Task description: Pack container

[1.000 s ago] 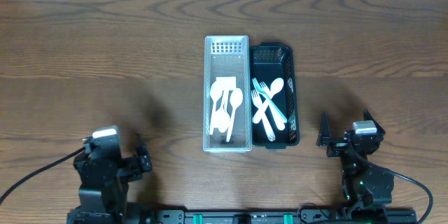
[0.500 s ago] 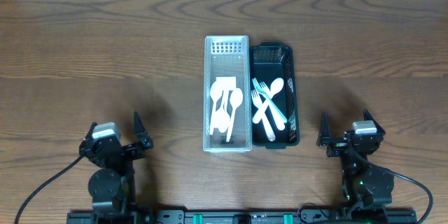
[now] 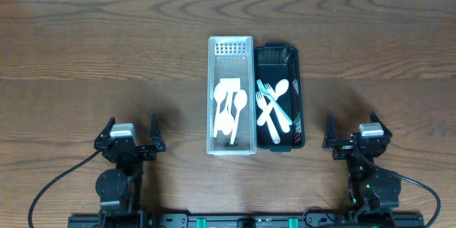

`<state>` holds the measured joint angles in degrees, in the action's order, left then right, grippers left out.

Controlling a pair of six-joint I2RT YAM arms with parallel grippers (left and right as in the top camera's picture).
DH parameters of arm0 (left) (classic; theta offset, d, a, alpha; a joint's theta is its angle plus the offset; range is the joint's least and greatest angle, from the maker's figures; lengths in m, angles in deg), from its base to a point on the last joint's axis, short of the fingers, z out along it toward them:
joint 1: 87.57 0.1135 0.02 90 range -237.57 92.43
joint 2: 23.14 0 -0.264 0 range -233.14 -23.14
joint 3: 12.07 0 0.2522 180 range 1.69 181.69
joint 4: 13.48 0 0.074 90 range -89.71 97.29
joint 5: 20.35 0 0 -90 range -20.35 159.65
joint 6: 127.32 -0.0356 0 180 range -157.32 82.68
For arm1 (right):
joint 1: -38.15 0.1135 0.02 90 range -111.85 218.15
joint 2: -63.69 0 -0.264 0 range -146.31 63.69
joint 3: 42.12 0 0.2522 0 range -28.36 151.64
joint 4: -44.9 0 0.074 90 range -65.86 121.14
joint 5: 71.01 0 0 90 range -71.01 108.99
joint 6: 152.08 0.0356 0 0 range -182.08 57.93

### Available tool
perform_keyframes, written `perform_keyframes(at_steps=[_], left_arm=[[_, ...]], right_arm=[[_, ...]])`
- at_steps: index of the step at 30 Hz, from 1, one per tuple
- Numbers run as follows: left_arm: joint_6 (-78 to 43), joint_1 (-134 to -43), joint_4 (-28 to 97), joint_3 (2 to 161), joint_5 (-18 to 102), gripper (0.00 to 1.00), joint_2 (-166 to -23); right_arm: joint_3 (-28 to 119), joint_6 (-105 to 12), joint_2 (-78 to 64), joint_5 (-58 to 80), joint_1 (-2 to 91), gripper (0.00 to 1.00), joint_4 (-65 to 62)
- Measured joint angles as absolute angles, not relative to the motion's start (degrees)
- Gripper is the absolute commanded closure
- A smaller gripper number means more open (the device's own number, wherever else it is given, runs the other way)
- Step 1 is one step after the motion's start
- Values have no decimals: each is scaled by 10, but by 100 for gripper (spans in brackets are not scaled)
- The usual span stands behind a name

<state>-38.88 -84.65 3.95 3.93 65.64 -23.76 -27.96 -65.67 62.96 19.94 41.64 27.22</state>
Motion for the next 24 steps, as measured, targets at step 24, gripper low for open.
perform_keyframes(at_steps=[24], left_arm=[[-389,-847,39,39,653,2,-250]], right_arm=[[-280,-657,630,199,416,1,272]])
